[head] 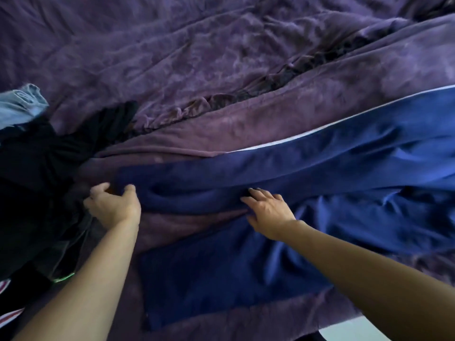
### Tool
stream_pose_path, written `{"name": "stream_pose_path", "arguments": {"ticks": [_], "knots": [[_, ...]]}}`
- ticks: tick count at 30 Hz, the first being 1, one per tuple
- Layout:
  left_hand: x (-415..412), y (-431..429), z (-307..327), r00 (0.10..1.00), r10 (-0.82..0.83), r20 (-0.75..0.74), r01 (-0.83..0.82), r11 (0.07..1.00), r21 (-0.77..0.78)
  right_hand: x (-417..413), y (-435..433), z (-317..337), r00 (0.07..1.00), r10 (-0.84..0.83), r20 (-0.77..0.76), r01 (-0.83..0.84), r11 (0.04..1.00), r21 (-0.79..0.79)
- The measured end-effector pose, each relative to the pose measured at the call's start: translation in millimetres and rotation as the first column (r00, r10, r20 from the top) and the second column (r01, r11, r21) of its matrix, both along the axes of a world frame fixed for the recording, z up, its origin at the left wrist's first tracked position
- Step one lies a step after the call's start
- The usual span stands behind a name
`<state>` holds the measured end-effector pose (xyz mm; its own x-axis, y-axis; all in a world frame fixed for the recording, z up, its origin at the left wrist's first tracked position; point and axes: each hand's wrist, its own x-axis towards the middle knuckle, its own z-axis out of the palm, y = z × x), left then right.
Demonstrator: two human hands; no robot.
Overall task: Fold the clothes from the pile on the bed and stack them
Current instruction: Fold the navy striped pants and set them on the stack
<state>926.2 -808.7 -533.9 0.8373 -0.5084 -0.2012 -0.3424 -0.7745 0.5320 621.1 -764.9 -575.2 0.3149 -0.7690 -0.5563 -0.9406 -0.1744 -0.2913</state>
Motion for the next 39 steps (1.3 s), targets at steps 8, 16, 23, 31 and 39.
{"name": "stream_pose_path", "arguments": {"ticks": [8, 16, 23, 31, 39], "knots": [[-136.6, 66.5, 31.6, 0.745, -0.660, -0.097, 0.651, 0.751, -0.112, -93.8, 81.4, 40.9, 0.961, -0.256, -0.102, 0.246, 0.964, -0.102], [-288.8, 151.9, 31.0, 0.284, -0.932, -0.224, 0.949, 0.306, -0.070, -291.6, 161.2, 75.3, 0.793, -0.510, -0.333, 0.477, 0.860, -0.182], [-424.5, 197.7, -5.0, 0.000, -0.990, -0.144, 0.999, -0.007, 0.046, -442.3, 160.7, 63.4, 0.776, -0.490, -0.397, 0.390, 0.868, -0.308], [-551.8, 184.5, -66.9, 0.122, -0.993, 0.007, 0.899, 0.113, 0.423, -563.0, 117.6, 17.1, 0.847, -0.338, -0.411, 0.237, 0.931, -0.277], [-550.4, 167.0, -47.8, 0.338, -0.938, 0.075, 0.916, 0.346, 0.204, -612.0, 108.9, 27.3, 0.941, -0.287, -0.176, 0.142, 0.812, -0.567]]}}
